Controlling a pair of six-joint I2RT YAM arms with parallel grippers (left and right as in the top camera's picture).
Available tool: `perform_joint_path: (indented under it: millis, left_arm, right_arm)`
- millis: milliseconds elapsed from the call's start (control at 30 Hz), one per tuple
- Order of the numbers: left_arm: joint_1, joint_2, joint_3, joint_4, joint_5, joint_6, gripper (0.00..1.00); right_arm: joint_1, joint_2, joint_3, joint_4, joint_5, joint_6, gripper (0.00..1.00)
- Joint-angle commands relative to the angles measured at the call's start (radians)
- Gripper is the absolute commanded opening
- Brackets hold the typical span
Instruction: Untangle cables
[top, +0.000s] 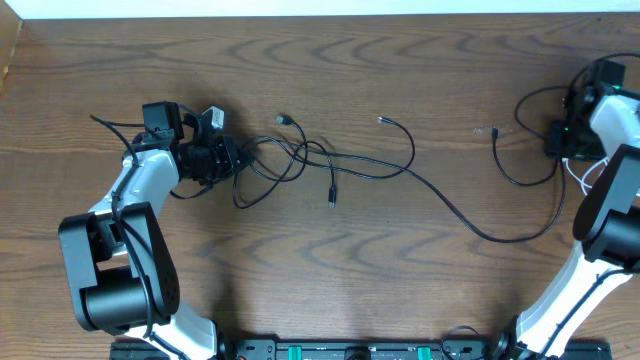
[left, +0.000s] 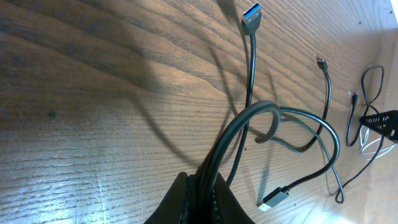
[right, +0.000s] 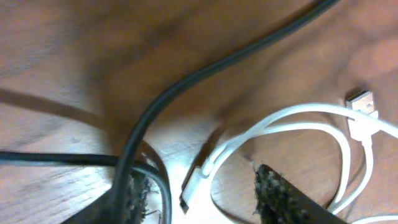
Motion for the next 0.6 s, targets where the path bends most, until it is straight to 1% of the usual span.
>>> perform_joint_path:
  millis: [0, 133, 200, 233, 267, 367, 433, 467, 500, 567]
  left_arm:
    - [0.005, 0.013, 0.004, -0.002, -0.006, -0.005, 0.08]
    - [0.005, 0.013, 0.004, -0.002, -0.006, -0.005, 0.08]
    - [0.005, 0.013, 0.004, -0.002, -0.006, -0.005, 0.08]
    - [0.005, 0.013, 0.004, -0.002, -0.006, -0.005, 0.08]
    - [0.005, 0.013, 0.004, -0.002, -0.006, -0.005, 0.08]
    - [0.005, 0.013, 0.004, -0.002, -0.006, -0.005, 0.08]
    - [0.005, 0.013, 0.004, -0.002, -0.006, -0.005, 0.17]
    - [0.005, 0.013, 0.004, -0.002, -0.006, -0.005, 0.24]
    - [0.005, 0.013, 0.004, -0.002, -0.006, -0.005, 0.26]
    - [0.005, 0.013, 0.004, -0.002, -0.006, -0.005, 0.26]
  right_arm:
    - [0.003, 0.028, 0.112, -0.057, -0.068, 0.003, 0.59]
    - [0.021, 0.028, 0.262, -0.159, -0.107, 0.004, 0.63]
    - [0.032, 0.028, 0.309, -0.189, -0.11, 0.004, 0.69]
    - [0.037, 0.028, 0.325, -0.197, -0.11, 0.004, 0.73]
    - [0.046, 0.028, 0.333, -0.198, -0.11, 0.004, 0.98]
    - [0.058, 0.029, 0.327, -0.198, -0.11, 0.004, 0.99]
    - [0.061, 0.029, 0.324, -0.198, -0.11, 0.004, 0.99]
    - [0.061, 0.029, 0.324, -0.198, -0.11, 0.004, 0.99]
    - [0.06, 0.029, 0.324, -0.199, -0.11, 0.004, 0.99]
    - [0.06, 0.029, 0.324, -0.198, -0.11, 0.004, 0.99]
